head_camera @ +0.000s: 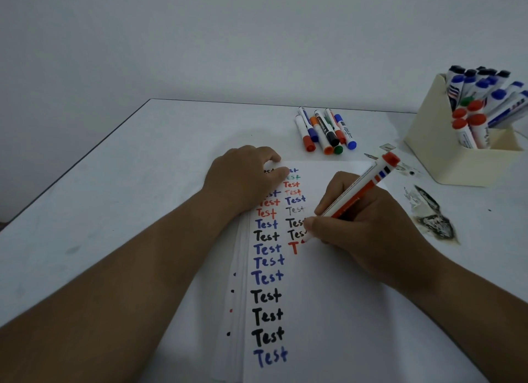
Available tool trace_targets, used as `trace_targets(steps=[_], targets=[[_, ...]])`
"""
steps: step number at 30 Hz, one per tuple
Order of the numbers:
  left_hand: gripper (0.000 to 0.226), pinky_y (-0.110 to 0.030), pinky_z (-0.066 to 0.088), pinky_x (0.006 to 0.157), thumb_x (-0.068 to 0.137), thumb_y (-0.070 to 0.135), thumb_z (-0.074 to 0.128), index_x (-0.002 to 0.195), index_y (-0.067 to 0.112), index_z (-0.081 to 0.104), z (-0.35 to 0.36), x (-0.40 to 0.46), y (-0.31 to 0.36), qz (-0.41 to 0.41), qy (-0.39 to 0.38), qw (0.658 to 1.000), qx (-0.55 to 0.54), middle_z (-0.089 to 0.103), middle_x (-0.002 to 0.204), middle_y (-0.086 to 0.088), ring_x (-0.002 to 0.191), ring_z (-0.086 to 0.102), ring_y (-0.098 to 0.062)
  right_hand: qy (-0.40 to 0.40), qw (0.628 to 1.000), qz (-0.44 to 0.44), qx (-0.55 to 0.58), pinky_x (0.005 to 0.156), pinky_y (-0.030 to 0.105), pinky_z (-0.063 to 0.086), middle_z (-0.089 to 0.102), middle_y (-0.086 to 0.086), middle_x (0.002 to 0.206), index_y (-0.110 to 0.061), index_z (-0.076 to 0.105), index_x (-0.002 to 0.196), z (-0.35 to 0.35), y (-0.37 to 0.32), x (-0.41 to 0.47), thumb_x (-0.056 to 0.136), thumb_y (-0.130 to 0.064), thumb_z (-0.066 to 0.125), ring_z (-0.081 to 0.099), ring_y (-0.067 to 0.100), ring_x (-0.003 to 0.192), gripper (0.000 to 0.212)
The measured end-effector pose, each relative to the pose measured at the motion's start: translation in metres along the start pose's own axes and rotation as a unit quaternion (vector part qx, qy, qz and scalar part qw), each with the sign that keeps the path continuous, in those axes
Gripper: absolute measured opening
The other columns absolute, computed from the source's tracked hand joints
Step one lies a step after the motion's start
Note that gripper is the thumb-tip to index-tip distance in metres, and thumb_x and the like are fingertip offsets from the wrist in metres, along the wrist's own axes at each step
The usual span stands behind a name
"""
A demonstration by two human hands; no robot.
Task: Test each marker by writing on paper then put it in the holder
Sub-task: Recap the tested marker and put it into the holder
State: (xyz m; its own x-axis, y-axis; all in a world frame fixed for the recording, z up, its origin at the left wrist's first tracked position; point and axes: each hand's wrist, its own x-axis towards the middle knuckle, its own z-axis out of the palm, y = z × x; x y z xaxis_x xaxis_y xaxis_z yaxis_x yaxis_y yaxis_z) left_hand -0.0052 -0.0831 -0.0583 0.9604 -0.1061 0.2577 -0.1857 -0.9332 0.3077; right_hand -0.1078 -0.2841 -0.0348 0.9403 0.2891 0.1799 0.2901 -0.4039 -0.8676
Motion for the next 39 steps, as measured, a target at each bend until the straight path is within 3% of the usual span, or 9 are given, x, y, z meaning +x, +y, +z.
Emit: trace_targets(steps=[3, 15, 21, 25, 31, 39], targets=[[0.049, -0.037, 0.054, 0.086, 0.091, 0.067, 0.05, 0.128, 0.036, 0.06, -0.0001, 0.0001, -0.0006, 0.003, 0.0, 1.0, -0.002, 0.066, 0.12, 0.005, 0.097, 0.061, -0.015, -0.011, 1.0, -0.003, -0.003, 0.059, 0.011, 0.05, 0.065, -0.014, 0.064, -0.007, 0.063, 0.08, 0.0011, 0.0, -0.0003, 0.083, -0.016, 0.078, 0.066, 0.001, 0.065, 0.018], [0.048, -0.037, 0.053, 0.087, 0.091, 0.067, 0.049, 0.128, 0.037, 0.059, 0.0, 0.0, -0.0006, 0.0, -0.002, 1.0, 0.0, 0.066, 0.122, 0.005, 0.1, 0.061, -0.015, -0.007, 0.999, -0.005, -0.037, 0.065, 0.022, 0.055, 0.065, -0.004, 0.07, -0.016, 0.064, 0.076, 0.0023, -0.0003, 0.0011, 0.082, -0.022, 0.079, 0.064, 0.017, 0.071, 0.018], [0.048, -0.039, 0.054, 0.087, 0.09, 0.068, 0.049, 0.127, 0.038, 0.059, 0.001, 0.0009, -0.0019, -0.002, -0.003, 1.0, -0.003, 0.066, 0.121, 0.006, 0.099, 0.062, -0.016, -0.009, 1.0, -0.008, -0.023, 0.059, 0.007, 0.047, 0.063, -0.018, 0.062, -0.007, 0.061, 0.077, 0.0013, -0.0019, -0.0004, 0.083, -0.011, 0.078, 0.064, -0.004, 0.065, 0.019], [0.049, -0.039, 0.055, 0.087, 0.09, 0.069, 0.049, 0.127, 0.038, 0.059, 0.0016, 0.0019, -0.0021, -0.004, -0.006, 1.0, -0.005, 0.066, 0.12, 0.006, 0.097, 0.062, -0.015, 0.03, 0.999, -0.013, -0.03, 0.059, 0.009, 0.048, 0.062, -0.011, 0.063, -0.008, 0.061, 0.075, 0.0017, -0.0008, 0.0004, 0.082, -0.011, 0.078, 0.064, 0.0, 0.064, 0.019], [0.049, -0.04, 0.054, 0.088, 0.09, 0.068, 0.049, 0.127, 0.038, 0.059, 0.001, 0.0012, -0.003, 0.0, -0.005, 1.0, -0.006, 0.066, 0.121, 0.005, 0.1, 0.061, -0.015, -0.008, 0.999, 0.001, -0.034, 0.058, 0.005, 0.046, 0.063, -0.027, 0.062, -0.004, 0.061, 0.081, 0.0028, 0.0, 0.0011, 0.085, -0.013, 0.077, 0.064, -0.01, 0.067, 0.019], [0.049, -0.037, 0.053, 0.087, 0.091, 0.067, 0.05, 0.128, 0.037, 0.059, -0.0002, -0.0001, -0.0009, -0.003, -0.006, 1.0, -0.004, 0.065, 0.121, 0.006, 0.1, 0.061, -0.015, -0.002, 0.999, 0.002, -0.032, 0.06, 0.008, 0.049, 0.065, -0.019, 0.064, -0.007, 0.061, 0.078, 0.0022, -0.0014, 0.0006, 0.083, -0.012, 0.078, 0.065, -0.003, 0.067, 0.018]])
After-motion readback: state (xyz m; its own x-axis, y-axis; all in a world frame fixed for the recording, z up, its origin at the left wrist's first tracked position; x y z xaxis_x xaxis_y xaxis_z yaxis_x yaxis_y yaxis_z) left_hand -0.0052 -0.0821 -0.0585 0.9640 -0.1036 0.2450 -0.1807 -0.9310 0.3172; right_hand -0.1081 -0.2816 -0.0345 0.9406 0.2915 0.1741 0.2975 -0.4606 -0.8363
